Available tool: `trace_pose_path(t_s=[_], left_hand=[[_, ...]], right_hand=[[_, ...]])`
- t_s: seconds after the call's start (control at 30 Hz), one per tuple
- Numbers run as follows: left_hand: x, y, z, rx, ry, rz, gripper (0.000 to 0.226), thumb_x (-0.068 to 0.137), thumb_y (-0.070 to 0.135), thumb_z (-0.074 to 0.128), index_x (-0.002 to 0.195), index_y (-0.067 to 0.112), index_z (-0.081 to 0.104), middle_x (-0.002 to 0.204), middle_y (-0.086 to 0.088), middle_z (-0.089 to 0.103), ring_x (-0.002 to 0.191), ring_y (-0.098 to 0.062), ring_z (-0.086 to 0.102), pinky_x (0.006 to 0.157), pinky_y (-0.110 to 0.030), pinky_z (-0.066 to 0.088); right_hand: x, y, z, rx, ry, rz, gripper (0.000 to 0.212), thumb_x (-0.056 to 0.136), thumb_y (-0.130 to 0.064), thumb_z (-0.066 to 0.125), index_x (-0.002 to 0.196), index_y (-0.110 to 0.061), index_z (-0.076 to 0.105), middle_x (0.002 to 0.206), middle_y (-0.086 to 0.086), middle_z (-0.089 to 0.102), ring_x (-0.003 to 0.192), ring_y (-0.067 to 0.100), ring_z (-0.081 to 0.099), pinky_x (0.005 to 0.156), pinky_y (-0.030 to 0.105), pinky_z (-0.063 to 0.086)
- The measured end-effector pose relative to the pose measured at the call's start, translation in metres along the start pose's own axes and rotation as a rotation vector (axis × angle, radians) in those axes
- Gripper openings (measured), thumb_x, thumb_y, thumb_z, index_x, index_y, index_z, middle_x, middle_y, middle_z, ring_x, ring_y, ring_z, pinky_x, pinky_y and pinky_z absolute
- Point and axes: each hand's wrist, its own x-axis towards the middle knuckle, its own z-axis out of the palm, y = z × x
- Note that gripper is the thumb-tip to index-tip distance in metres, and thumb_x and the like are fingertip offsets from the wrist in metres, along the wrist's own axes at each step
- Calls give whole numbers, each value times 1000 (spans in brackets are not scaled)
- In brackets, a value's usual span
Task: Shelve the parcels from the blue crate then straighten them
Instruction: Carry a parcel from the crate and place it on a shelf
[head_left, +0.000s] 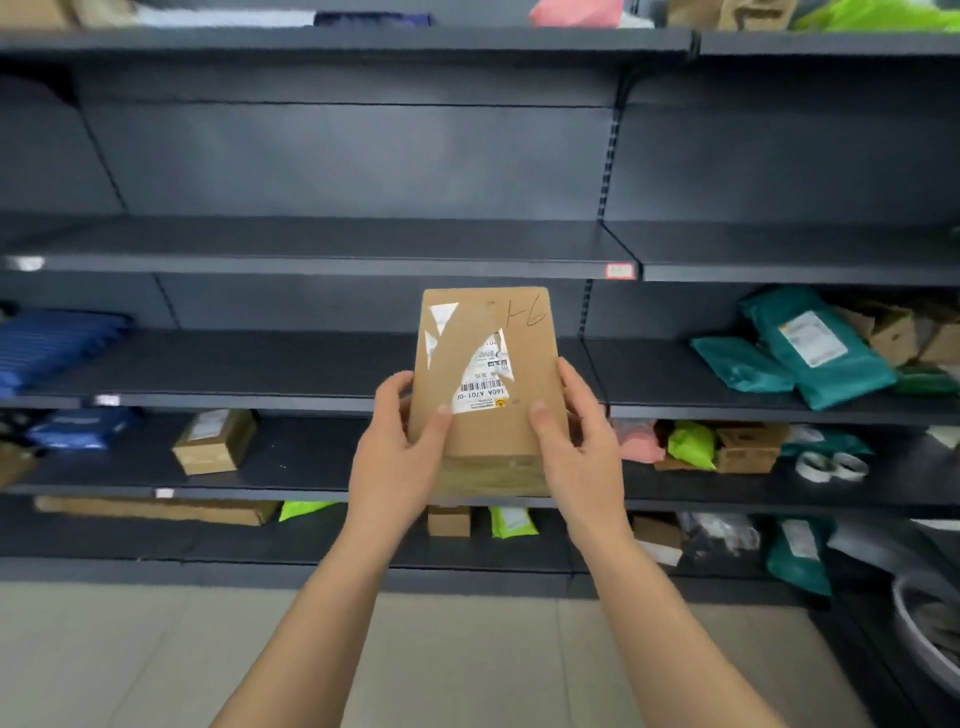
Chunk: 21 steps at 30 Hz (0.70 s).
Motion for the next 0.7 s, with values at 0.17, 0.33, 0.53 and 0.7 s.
trace_pose_path(t_s=[0.17, 0.33, 0.53, 0.7], left_hand=[[57, -8, -58, -10, 131, 18, 42, 94, 42, 54, 133, 35, 40, 115, 18, 56, 104, -5, 58, 86, -39, 53], [124, -17, -106, -48, 176, 26, 58, 92, 46, 54, 145, 36, 33, 114, 32, 50, 110, -3, 52, 96, -33, 47], [205, -26, -168, -2, 101, 46, 62, 69, 52, 76, 116, 61, 38, 106, 32, 57, 96, 14, 55, 84, -18, 46], [266, -40, -220, 44, 73, 30, 69, 67, 21, 84, 98, 57, 34, 97, 34, 56, 93, 15, 55, 83, -15, 45]], right_hand=[[46, -19, 76, -1, -197, -62, 58, 89, -41, 60, 139, -54, 36, 126, -20, 49, 118, 6, 47, 100, 42, 48], [101, -30, 149, -1, -400, -124, 74, 74, -55, 67, 140, -54, 34, 130, -12, 48, 120, 8, 49, 98, 41, 51], [173, -37, 246, -85, -569, -216, 99, 61, -68, 71, 145, -54, 21, 138, -17, 44, 132, 12, 37, 106, 47, 42], [215, -44, 328, -93, -651, -246, 102, 59, -65, 74, 144, -54, 20, 138, -17, 45, 133, 13, 37, 106, 49, 42]])
